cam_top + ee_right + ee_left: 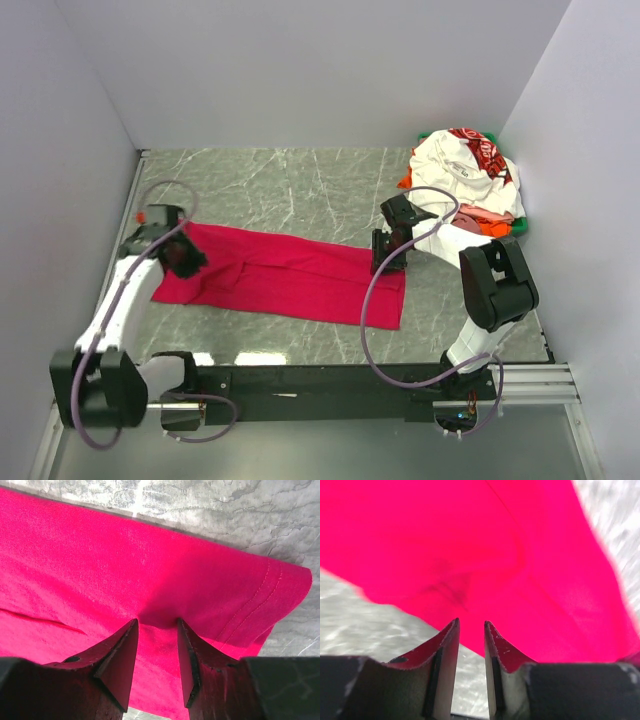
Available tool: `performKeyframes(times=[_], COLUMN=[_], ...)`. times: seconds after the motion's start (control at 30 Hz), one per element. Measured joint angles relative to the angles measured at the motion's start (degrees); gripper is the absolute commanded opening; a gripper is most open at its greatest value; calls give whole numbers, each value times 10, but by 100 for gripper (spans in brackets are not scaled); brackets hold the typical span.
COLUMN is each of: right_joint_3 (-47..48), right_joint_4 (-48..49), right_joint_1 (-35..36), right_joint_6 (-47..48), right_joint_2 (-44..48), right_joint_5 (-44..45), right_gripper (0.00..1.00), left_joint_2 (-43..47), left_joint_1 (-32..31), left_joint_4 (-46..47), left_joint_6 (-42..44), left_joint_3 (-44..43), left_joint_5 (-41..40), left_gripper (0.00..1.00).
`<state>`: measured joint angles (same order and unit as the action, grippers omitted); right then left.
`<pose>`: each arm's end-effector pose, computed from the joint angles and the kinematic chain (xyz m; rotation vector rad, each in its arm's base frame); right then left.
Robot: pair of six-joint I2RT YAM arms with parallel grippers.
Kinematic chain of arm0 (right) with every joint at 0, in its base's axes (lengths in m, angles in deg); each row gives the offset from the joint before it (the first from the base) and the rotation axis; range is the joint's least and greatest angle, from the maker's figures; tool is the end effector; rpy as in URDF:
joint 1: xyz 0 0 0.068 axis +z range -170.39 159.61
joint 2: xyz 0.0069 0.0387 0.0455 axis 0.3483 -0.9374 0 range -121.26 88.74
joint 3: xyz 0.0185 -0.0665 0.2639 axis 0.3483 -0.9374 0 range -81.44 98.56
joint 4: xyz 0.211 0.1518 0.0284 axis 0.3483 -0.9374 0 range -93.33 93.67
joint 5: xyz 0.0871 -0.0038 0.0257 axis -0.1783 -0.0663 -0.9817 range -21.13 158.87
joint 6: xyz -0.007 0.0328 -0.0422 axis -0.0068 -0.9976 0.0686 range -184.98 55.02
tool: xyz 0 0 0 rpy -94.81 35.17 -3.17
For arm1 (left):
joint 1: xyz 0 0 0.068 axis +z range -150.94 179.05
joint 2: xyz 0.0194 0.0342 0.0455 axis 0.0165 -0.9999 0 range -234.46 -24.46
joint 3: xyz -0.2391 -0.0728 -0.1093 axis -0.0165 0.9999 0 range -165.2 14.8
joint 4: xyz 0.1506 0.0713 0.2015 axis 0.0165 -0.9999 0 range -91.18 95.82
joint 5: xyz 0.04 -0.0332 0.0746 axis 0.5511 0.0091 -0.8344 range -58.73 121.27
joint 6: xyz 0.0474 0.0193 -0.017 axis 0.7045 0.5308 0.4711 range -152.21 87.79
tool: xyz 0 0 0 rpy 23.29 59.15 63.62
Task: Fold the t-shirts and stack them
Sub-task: Fold the tshirt
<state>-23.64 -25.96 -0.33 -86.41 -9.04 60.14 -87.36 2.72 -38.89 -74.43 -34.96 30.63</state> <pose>0.2988 0.1148 0.1613 -0.0049 2.8379 0.3833 0.2099 0.0138 0.2584 -1.0167 2.3913 -0.2337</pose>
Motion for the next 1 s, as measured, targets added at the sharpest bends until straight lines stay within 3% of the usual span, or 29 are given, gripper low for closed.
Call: performKeyframes(times=[0.13, 0.27, 0.73, 1.0], right_joint_3=[0, -2, -11, -11], right_joint_4=[0, 1, 9, 9], right_joint_1=[0, 0, -1, -3], right_joint_6=[0, 0, -1, -1], right_joint_2=[0, 1, 8, 8], right_joint_5=[0, 0, 0, 0], right_gripper=[44, 44, 44, 44], left_joint_2=[-101, -181, -281, -289], left_joint_1=[-98, -140, -184, -195], left_joint_4=[21, 23, 31, 30], left_joint_6=[-11, -11, -2, -3], left_joint_3=[-12, -28, -53, -53], left_joint_5=[-12, -31, -84, -107], left_gripper=[32, 34, 37, 40])
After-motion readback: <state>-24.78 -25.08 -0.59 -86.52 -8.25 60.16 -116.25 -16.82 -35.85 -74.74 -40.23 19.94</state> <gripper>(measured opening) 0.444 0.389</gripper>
